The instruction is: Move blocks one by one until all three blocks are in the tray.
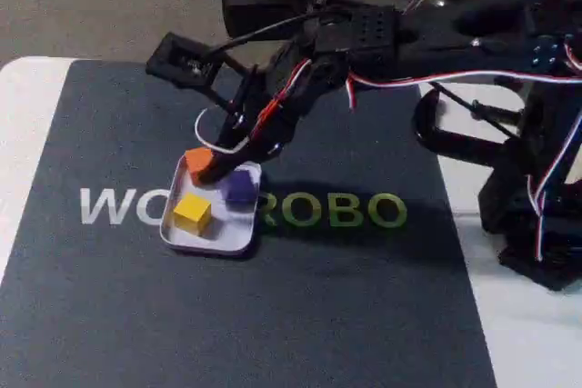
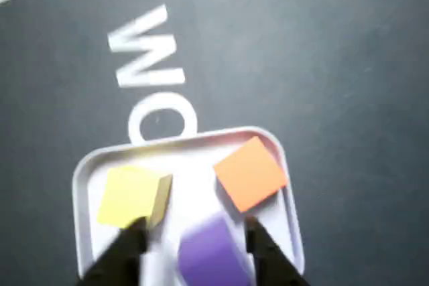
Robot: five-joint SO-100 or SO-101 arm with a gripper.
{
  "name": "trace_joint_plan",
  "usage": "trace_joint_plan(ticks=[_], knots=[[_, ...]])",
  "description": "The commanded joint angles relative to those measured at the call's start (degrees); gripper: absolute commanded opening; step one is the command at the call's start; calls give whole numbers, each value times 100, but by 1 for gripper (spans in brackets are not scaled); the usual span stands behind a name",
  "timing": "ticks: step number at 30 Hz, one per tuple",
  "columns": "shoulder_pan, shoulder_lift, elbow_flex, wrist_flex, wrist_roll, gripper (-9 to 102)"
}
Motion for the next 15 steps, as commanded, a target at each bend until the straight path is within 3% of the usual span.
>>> trace_joint_plan(ticks=[1, 15], knots=[[-9, 123, -141, 0, -62, 18], [-396, 2136, 1811, -9, -431, 17]])
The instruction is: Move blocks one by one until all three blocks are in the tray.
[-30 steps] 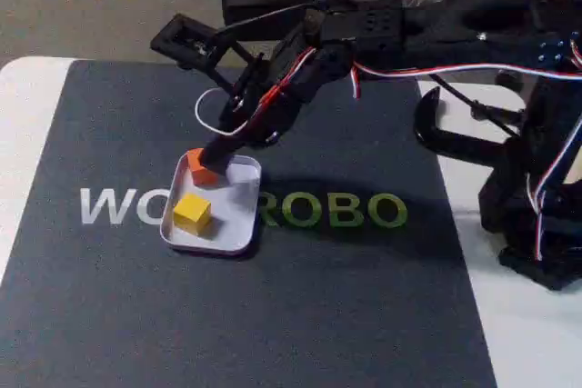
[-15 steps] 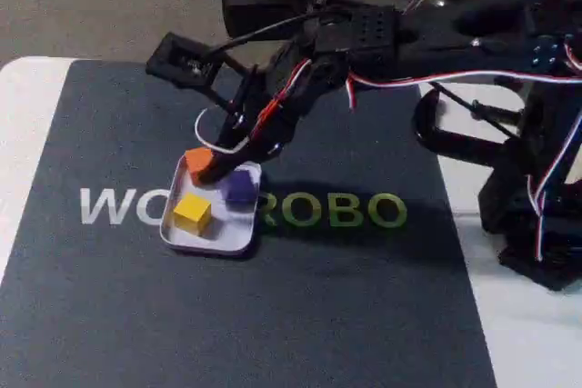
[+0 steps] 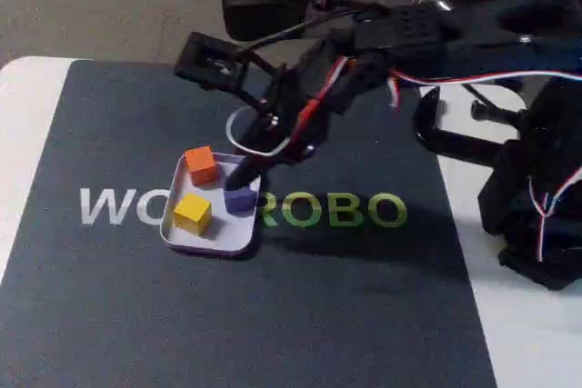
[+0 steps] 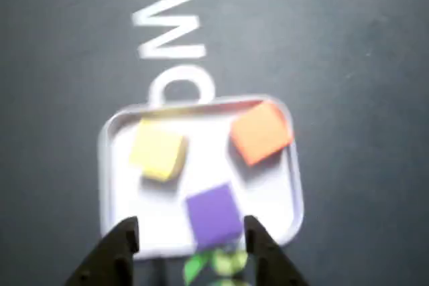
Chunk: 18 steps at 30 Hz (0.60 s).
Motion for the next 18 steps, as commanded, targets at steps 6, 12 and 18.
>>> trace_joint_plan(ticks=[6, 12, 18], knots=[[-422, 1266, 1283, -62, -571, 17], [-659, 2215, 2303, -79, -747, 17], [-958, 3709, 3445, -79, -712, 17]])
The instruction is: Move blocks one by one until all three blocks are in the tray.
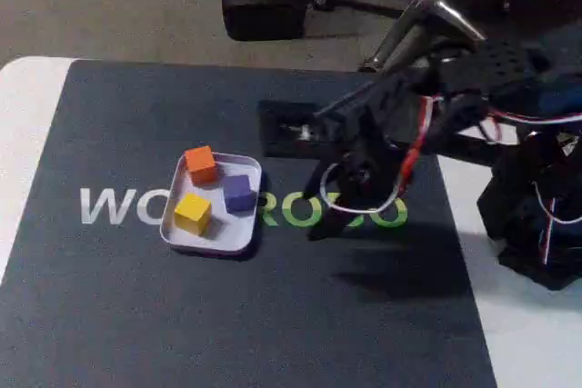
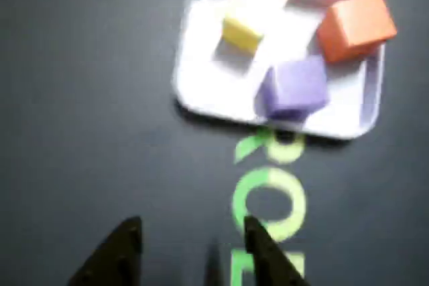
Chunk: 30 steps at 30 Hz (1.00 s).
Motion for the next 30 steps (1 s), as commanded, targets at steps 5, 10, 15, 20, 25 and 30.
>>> trace_joint_plan(ticks=[5, 10, 15, 20, 25, 30], knots=[[-387, 2224, 1477, -26, -44, 17], [-554, 3911, 2637, 79, -62, 17], [-984, 6486, 3384, 1731, 97, 17], [-1459, 6486, 3384, 2030, 439, 17], [-1811, 6486, 3384, 2689, 457, 17], [-1960, 6486, 3384, 3489, 431, 3]])
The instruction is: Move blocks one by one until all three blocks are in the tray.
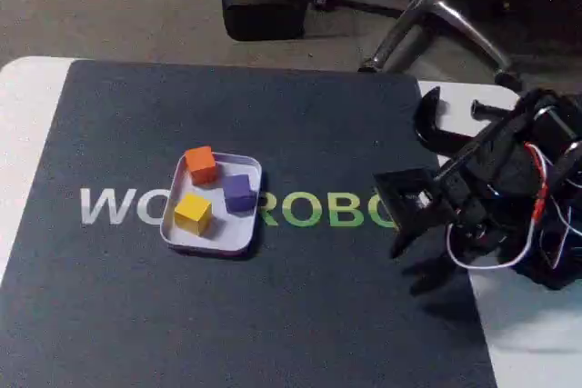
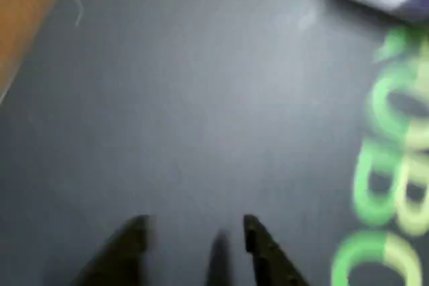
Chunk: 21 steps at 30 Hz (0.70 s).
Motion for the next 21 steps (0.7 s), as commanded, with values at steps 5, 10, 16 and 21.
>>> trace_joint_plan(ticks=[5, 10, 16, 21], knots=[[-149, 0, -18, 650, 70, -6], [-158, 9, -18, 677, 70, -2], [0, 0, -18, 712, 70, -2], [18, 0, -18, 712, 70, -2]])
